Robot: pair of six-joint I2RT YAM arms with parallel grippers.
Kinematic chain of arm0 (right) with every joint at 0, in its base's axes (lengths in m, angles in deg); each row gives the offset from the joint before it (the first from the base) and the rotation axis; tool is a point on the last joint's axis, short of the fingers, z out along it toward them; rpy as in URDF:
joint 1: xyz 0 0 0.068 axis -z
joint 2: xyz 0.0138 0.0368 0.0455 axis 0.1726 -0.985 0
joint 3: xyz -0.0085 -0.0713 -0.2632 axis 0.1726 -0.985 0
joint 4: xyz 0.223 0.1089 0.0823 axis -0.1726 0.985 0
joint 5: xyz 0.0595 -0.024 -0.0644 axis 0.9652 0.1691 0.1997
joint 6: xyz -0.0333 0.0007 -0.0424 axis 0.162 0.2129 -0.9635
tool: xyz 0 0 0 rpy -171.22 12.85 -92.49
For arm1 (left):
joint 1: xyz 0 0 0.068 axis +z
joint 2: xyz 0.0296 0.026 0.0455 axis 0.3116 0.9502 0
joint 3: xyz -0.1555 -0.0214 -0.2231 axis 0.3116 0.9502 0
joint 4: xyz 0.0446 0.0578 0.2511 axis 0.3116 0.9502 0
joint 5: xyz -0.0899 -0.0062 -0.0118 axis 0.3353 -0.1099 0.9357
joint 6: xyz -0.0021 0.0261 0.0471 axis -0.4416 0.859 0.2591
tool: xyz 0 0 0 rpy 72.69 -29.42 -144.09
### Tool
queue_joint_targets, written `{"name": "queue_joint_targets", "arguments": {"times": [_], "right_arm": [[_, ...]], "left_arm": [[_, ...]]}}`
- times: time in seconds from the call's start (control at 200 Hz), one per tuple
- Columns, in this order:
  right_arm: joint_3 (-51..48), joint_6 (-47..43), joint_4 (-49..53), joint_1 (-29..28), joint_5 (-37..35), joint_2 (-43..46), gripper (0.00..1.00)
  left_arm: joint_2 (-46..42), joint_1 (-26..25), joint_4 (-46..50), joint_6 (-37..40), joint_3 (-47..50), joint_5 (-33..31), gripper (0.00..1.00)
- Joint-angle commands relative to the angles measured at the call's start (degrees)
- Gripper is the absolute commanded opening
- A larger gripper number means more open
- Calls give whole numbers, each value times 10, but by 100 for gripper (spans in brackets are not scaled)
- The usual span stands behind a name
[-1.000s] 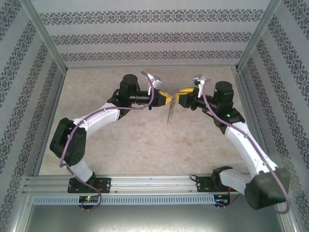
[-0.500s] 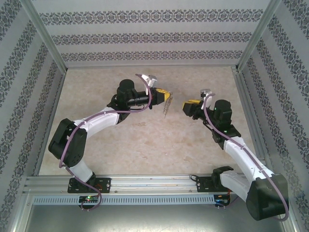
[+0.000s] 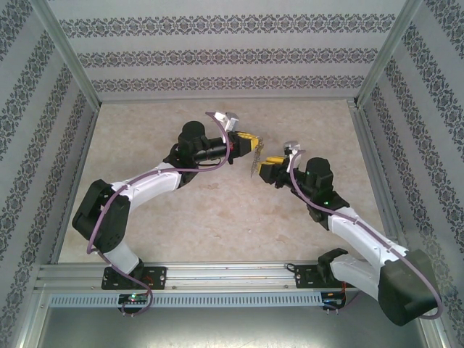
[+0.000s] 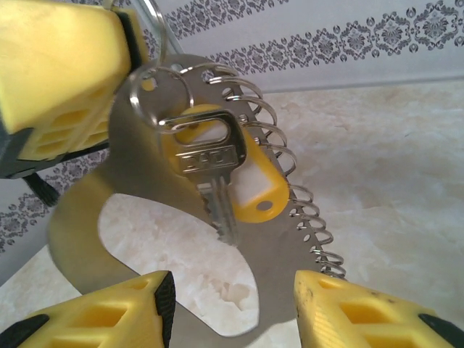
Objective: Put the keys on the keyring
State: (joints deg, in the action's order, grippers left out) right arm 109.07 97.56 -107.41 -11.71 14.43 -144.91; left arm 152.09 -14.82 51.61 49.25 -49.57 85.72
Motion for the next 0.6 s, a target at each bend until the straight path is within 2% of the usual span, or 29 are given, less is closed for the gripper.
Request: {"name": "queue_joint_targets", "arguments": {"times": [0.0,0.595], "right_arm": [[25,-16,-24,-9,-17,-9,47],[30,-22,-22,-19,-25,-20,49]], "left_arm": [[-22,-10,-51,-9,2,-6,0],[-22,-18,-53,7,6,-22,0]]}}
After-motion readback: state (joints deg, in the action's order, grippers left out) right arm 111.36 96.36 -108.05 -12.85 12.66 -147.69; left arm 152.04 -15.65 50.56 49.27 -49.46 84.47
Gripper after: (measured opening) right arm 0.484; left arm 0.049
